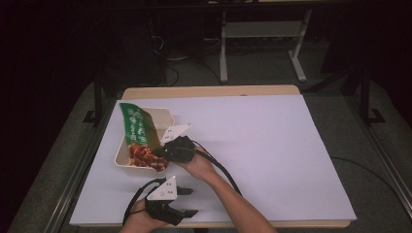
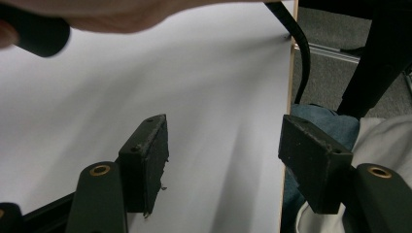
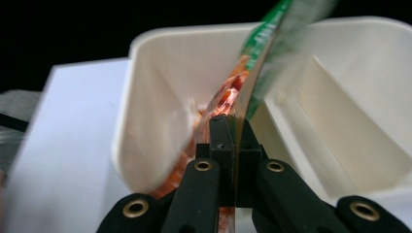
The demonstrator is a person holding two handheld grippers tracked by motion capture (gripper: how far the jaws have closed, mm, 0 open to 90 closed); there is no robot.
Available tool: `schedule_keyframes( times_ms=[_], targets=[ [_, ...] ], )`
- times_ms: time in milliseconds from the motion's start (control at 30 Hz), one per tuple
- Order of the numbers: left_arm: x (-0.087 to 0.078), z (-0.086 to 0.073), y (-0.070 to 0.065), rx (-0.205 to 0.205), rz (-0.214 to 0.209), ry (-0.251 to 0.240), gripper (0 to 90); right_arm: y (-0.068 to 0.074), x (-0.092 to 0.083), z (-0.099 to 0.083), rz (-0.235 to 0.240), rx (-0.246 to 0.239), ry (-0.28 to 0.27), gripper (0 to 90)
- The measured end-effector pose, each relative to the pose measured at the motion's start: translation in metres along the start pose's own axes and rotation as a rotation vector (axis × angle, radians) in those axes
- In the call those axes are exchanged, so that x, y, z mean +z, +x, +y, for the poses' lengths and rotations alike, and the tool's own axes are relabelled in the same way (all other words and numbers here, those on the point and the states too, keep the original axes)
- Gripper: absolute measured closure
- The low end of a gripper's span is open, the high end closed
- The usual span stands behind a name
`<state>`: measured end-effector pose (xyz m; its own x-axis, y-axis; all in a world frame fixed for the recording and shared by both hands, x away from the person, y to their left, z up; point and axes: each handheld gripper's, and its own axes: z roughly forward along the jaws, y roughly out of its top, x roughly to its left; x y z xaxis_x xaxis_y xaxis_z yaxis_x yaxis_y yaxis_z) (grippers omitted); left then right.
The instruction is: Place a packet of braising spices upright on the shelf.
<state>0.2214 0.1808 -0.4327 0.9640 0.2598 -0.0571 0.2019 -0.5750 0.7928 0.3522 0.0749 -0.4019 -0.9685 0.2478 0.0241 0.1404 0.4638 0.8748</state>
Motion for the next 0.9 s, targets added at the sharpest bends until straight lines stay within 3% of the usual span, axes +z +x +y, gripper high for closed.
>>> schedule_keyframes(
  times_ms=[100,233,367,467,600,767,900],
  targets=[
    [0.000,0.000,0.001,-0.001,0.001,-0.001,34.3,-0.004,0.001,-0.009,0.007,0.032,-0.001,89.8],
    [-0.001,-0.001,0.002,-0.006,0.001,-0.005,34.2,-0.010,-0.003,-0.003,0.028,0.088,-0.046,89.4],
    [-0.001,-0.001,0.002,-0.008,0.002,-0.006,34.2,-0.008,-0.001,0.000,0.024,0.053,-0.066,88.4],
    [-0.002,-0.001,0.002,-0.009,0.003,-0.007,34.2,-0.013,-0.001,0.001,0.034,0.071,-0.038,72.2],
    [-0.001,-0.001,0.002,-0.009,0.002,-0.006,34.2,-0.021,-0.005,0.000,0.023,0.121,-0.040,61.0],
    [-0.001,-0.001,0.002,-0.008,0.001,-0.003,34.2,-0.028,-0.012,-0.002,0.033,0.156,-0.011,55.3],
    [-0.001,-0.001,0.001,-0.009,0.002,-0.006,34.2,-0.031,-0.020,-0.003,0.038,0.161,0.004,58.4]
  ],
)
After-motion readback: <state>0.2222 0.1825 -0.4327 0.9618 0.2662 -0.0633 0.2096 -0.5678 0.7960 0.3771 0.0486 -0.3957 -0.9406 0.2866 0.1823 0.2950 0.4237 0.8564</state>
